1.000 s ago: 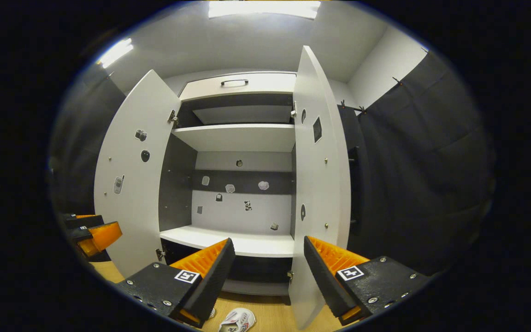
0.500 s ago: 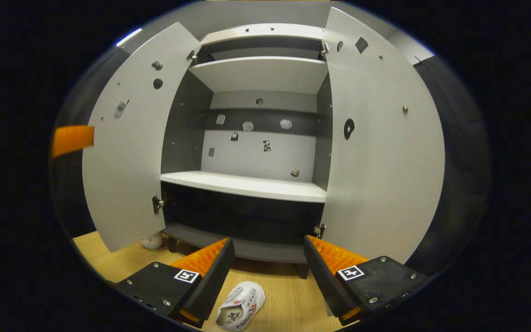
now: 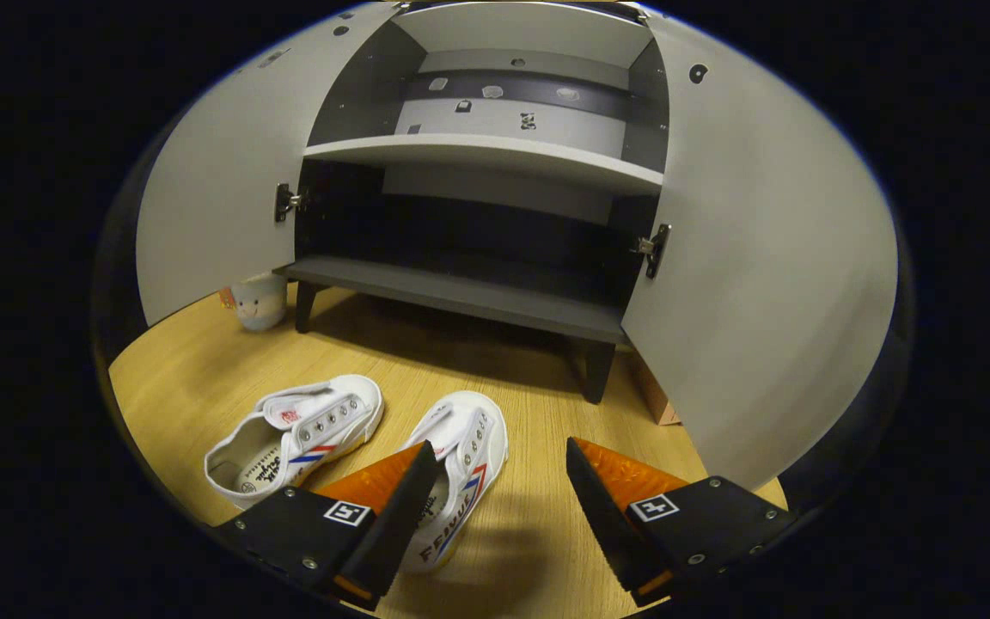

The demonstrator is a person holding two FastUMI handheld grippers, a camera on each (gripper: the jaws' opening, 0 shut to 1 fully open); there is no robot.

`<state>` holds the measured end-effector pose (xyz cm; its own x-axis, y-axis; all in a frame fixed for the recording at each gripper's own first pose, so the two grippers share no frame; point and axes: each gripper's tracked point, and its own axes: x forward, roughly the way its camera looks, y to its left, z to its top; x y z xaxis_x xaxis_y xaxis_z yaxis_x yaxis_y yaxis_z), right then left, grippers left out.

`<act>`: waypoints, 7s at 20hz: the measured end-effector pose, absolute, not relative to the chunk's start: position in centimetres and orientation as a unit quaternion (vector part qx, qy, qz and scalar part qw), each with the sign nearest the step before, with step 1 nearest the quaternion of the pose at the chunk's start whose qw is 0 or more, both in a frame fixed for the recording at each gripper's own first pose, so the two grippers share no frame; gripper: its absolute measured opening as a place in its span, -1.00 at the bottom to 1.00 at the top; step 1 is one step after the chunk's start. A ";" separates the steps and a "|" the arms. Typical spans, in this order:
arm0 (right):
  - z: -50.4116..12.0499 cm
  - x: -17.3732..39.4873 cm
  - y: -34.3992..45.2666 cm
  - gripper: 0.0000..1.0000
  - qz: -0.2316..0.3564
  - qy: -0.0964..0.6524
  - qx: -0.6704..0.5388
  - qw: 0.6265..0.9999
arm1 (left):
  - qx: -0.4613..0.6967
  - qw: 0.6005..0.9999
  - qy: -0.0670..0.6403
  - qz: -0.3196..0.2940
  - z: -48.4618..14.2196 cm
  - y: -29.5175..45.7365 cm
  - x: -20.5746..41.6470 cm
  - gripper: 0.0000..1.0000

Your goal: Grab one shoe with the right hand and put it into the shoe cabinet, grab the other shoe with the left hand and put it into the shoe cabinet; then close the right door with the right hand and the left door with the left hand.

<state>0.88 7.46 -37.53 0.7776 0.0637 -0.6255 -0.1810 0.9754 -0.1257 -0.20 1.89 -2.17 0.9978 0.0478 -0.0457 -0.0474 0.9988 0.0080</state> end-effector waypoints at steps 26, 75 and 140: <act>-39.8 4.2 6.4 -0.97 0.057 0.342 -0.066 0.936 | 0.002 0.999 0.038 0.014 -3.6 0.8 0.0 0.93; -14.6 34.5 4.0 0.80 -0.011 0.275 -0.094 0.957 | 0.011 0.999 0.045 -0.013 -5.6 1.0 -0.2 0.93; -11.3 -2.0 -1.8 0.89 -0.005 0.088 -0.037 0.995 | 0.028 0.919 0.391 -0.044 -41.9 -0.3 1.1 -0.80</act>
